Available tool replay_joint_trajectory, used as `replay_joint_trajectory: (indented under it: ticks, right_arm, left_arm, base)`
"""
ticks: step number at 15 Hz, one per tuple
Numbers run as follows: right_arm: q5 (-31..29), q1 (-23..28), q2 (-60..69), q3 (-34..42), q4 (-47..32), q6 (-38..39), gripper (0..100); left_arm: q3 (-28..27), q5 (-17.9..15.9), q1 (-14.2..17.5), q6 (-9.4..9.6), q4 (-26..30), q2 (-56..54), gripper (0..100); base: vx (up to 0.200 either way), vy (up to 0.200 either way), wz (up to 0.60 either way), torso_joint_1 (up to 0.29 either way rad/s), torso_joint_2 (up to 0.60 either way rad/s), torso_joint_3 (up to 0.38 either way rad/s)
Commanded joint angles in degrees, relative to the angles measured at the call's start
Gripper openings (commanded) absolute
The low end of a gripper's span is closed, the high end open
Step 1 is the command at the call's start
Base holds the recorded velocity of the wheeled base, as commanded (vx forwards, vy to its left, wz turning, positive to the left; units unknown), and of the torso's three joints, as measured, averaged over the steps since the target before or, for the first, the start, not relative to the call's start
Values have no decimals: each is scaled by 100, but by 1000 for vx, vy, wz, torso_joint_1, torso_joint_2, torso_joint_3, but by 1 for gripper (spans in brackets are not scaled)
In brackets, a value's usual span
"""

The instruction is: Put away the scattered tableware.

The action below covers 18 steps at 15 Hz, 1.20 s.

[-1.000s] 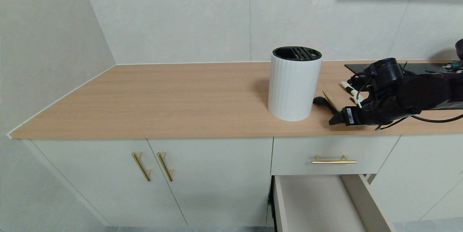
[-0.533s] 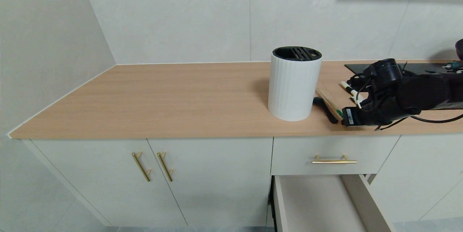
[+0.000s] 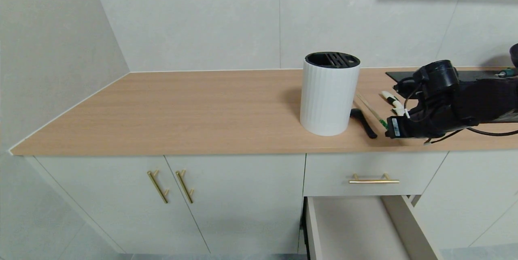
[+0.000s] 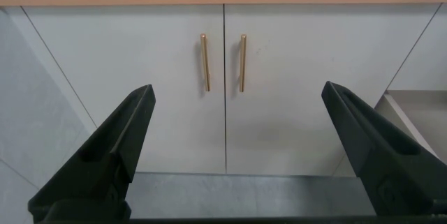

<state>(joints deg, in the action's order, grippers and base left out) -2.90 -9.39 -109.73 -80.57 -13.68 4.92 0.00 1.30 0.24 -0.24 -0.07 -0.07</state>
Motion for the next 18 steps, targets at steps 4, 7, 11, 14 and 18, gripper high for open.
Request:
replay_joint_trajectory:
  ticks: [4, 7, 11, 14, 18]
  right_arm:
    - [53, -2, 1709, 1368, 14, 149, 0]
    - [167, -19, 2790, 2379, 14, 158, 0]
    - [580, -353, 3977, 3645, 14, 132, 0]
    - [1310, -731, 4293, 4260, -162, -150, 0]
    - [1354, -1039, 3441, 4603, -522, -642, 0]
  left_arm:
    - [0, 1, 2, -2, -1, 7, 100]
    - [0, 1, 2, -2, -1, 7, 100]
    - [0, 1, 2, -2, -1, 7, 100]
    - [0, 1, 2, -11, -1, 7, 100]
    - [0, 1, 2, -2, -1, 7, 100]
  base:
    - [0, 0, 0, 0, 0, 0]
    - [0, 0, 0, 0, 0, 0]
    - [0, 0, 0, 0, 0, 0]
    - [0, 0, 0, 0, 0, 0]
    - [0, 0, 0, 0, 0, 0]
